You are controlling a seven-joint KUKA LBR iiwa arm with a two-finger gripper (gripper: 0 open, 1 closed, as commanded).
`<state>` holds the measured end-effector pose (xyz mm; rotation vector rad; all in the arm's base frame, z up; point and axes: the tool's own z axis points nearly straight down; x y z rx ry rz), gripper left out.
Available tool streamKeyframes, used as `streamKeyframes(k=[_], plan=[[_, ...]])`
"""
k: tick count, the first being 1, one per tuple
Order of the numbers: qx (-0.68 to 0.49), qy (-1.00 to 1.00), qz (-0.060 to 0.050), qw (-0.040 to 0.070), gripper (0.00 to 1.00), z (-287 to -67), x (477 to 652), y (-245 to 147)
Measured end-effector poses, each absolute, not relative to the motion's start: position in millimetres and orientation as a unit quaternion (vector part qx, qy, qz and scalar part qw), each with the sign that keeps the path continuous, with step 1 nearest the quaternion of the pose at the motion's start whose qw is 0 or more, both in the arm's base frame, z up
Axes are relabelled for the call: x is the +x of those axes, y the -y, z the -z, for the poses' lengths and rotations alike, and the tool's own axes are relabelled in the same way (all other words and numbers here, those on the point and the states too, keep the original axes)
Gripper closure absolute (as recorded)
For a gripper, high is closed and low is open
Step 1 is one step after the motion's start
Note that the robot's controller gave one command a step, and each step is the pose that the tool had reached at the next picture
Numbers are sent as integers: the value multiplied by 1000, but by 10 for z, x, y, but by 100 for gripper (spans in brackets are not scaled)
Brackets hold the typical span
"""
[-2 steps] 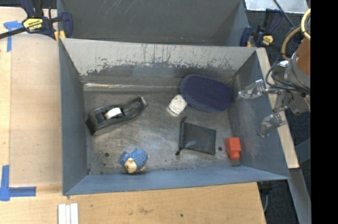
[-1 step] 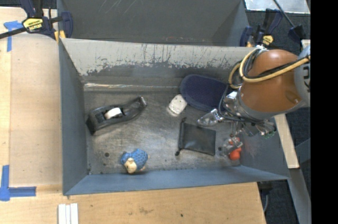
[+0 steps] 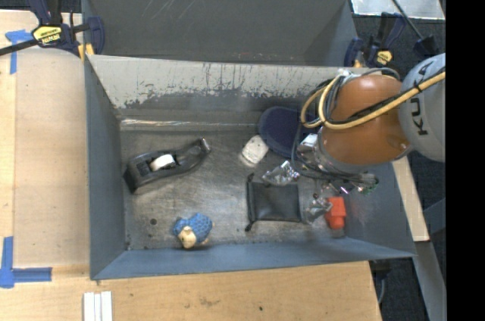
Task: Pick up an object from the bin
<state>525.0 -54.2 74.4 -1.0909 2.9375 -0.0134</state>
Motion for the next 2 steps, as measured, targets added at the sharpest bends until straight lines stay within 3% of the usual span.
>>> streamKeyframes(k=[1,2], plan=[[-350,-936,3,15,100,-774,5299,482],[-417,-909,3,5,100,-2151,5024,493]])
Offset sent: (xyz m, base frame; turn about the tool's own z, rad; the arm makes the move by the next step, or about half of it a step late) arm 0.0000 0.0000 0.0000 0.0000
